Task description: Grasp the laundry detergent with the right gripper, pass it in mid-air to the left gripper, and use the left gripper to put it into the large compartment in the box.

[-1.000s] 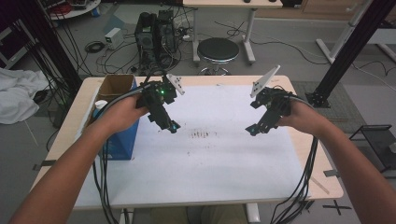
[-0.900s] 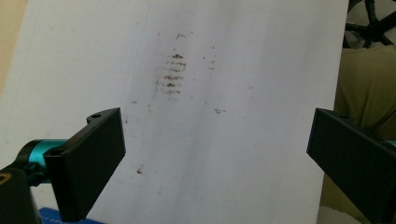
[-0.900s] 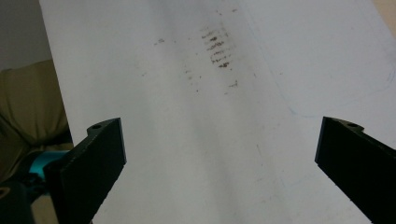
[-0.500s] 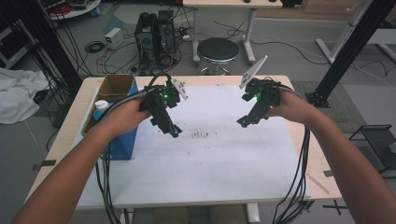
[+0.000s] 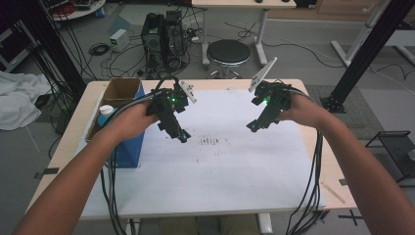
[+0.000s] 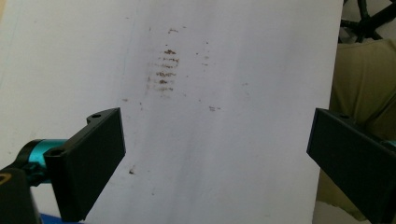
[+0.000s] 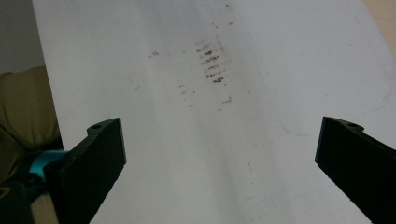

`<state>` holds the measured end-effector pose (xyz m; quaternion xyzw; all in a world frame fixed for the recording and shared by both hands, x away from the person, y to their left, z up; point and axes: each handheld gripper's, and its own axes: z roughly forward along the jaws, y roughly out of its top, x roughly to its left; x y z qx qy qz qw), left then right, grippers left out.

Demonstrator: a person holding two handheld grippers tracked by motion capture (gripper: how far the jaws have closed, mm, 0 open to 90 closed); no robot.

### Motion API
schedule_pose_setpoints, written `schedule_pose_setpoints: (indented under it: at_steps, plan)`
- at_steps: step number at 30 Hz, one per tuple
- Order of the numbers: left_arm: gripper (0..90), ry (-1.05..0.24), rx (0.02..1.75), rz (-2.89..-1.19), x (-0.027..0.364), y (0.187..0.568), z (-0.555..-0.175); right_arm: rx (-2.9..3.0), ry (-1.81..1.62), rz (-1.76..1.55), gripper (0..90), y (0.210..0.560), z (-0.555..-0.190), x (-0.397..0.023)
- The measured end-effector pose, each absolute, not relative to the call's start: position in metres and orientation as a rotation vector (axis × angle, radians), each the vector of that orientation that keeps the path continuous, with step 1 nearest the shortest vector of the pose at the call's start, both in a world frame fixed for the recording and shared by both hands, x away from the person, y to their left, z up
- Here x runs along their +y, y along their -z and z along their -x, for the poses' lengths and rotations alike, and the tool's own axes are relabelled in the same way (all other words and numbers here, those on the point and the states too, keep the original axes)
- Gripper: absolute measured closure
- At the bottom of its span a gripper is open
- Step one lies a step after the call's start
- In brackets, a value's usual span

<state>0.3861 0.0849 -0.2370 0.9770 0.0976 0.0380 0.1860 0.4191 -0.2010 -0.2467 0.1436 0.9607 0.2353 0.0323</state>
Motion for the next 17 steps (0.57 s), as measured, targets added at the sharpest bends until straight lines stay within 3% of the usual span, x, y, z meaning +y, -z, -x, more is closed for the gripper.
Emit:
schedule_pose_setpoints:
  at_steps: [17]
  plan:
    - [4.4, -0.09, 0.282, -2.771, 0.0845, 0.2371, -0.3855, 2.949, -0.714, -0.429, 0.8, 0.2455, -0.4159, -0.2043]
